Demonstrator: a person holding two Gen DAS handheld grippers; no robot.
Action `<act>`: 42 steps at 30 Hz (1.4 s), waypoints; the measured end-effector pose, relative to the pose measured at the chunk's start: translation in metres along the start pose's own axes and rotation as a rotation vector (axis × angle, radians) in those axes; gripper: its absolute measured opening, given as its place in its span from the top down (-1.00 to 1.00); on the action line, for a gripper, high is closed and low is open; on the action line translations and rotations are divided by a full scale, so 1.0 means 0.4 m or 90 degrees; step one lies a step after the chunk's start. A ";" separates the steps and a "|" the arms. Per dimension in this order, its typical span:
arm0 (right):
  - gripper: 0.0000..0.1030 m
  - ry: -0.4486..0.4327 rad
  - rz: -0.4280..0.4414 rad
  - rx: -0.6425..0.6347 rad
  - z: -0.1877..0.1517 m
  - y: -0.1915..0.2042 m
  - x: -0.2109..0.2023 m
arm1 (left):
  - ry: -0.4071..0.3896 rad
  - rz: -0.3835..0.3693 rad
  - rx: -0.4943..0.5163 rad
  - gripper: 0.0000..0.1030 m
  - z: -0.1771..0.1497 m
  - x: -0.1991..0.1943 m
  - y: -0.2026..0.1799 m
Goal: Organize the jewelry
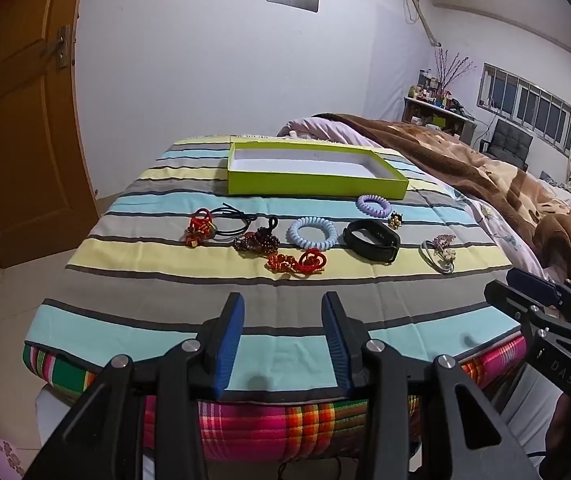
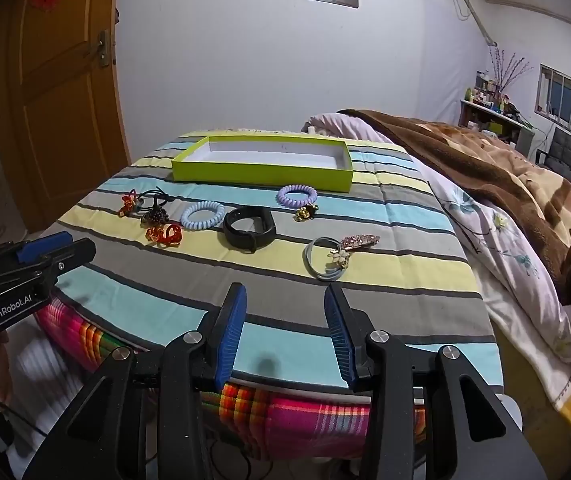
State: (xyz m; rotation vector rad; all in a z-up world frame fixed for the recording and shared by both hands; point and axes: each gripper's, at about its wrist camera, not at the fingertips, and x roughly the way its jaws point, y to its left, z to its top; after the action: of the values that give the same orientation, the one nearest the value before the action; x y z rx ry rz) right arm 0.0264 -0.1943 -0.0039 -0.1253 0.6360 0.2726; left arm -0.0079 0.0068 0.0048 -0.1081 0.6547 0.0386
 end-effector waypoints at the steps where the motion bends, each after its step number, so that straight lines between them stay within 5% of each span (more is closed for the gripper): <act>1: 0.19 0.000 0.001 0.000 0.000 0.000 -0.001 | 0.001 -0.001 0.000 0.19 0.000 0.001 0.001; 42: 0.19 -0.004 -0.006 -0.008 0.008 0.003 -0.004 | 0.008 0.000 -0.002 0.19 -0.014 0.008 0.001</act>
State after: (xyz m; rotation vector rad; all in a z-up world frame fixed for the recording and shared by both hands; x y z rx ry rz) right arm 0.0267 -0.1930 -0.0002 -0.1390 0.6278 0.2668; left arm -0.0087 0.0064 -0.0018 -0.1114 0.6664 0.0387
